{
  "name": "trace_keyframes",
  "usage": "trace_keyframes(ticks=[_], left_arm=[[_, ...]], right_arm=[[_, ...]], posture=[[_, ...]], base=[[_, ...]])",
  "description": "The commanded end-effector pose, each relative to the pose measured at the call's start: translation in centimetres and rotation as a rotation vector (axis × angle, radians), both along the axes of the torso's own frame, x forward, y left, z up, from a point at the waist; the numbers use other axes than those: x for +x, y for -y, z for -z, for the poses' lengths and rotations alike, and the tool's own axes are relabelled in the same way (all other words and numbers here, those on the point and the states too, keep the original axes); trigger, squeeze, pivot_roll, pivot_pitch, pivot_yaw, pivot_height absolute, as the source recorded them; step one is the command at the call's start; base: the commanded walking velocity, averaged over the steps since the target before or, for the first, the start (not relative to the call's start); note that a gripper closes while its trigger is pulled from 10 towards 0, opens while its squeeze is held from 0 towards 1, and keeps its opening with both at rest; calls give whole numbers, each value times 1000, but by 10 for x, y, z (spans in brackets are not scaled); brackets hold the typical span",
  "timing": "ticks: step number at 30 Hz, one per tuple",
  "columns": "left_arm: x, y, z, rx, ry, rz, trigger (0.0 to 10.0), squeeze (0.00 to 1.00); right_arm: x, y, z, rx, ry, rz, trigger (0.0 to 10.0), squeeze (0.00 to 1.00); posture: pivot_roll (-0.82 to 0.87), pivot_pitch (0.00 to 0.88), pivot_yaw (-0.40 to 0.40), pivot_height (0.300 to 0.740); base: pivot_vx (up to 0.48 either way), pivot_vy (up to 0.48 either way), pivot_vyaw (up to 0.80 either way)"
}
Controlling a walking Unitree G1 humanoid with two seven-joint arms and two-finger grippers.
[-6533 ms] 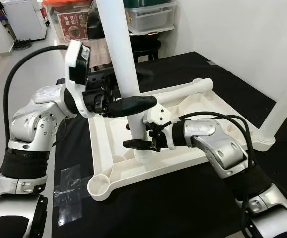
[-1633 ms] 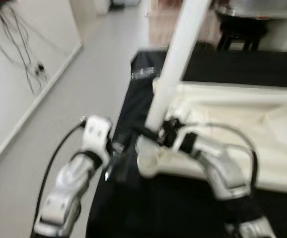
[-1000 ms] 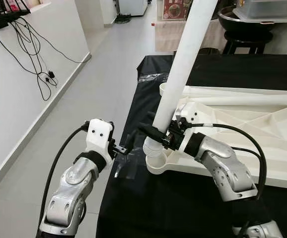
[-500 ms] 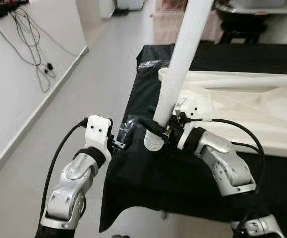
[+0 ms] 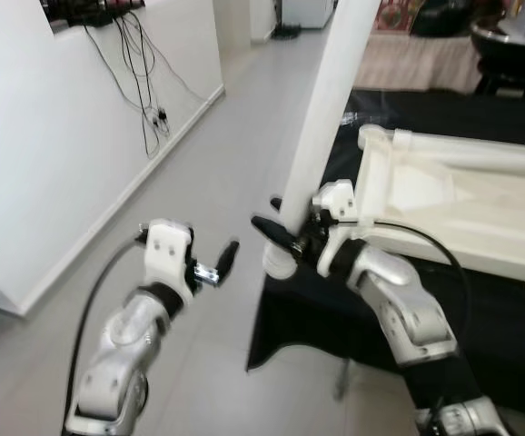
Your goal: Building children table
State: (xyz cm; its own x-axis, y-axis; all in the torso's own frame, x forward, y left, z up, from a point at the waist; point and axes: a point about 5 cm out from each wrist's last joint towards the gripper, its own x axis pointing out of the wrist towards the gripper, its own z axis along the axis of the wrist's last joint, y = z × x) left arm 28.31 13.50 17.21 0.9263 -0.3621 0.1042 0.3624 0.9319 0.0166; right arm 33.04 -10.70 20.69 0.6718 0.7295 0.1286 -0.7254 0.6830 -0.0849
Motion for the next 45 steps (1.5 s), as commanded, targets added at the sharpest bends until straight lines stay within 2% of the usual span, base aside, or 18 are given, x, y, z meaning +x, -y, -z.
trace_keyframes(ticks=[1,13,26,33,35,40,43,45], left_arm=[[-3,0,9,-13,-28,18,10000,0],[-7,6,10,3,-10,85,10000,0],[-10,11,12,30,-5,149,10000,0],[-11,12,11,41,3,159,10000,0],[-11,12,10,57,8,151,10000,0],[-13,12,10,59,7,145,10000,0],[-13,8,10,63,-1,119,10000,0],[-13,8,10,66,-2,117,10000,0]], right_arm=[[1,1,1,-5,3,29,10000,0],[8,-3,3,17,-20,93,10000,0],[7,-3,-17,100,38,33,10000,0],[6,-3,-23,82,67,-16,10000,0],[4,-3,-27,50,97,-80,10000,0],[4,-2,-33,41,116,-120,10000,0],[4,-4,-35,-17,133,-170,10000,0],[4,-4,-36,-15,132,-172,10000,0]], posture=[[-52,127,41,740],[-50,110,35,740],[-47,95,43,740],[-46,97,47,740],[-41,107,43,740],[-40,114,42,740],[-40,124,42,740],[-40,124,42,740]], base=[[0,0,0],[179,0,-508],[279,0,-123],[199,0,0],[0,0,0],[0,0,0],[0,0,800],[0,0,800]])
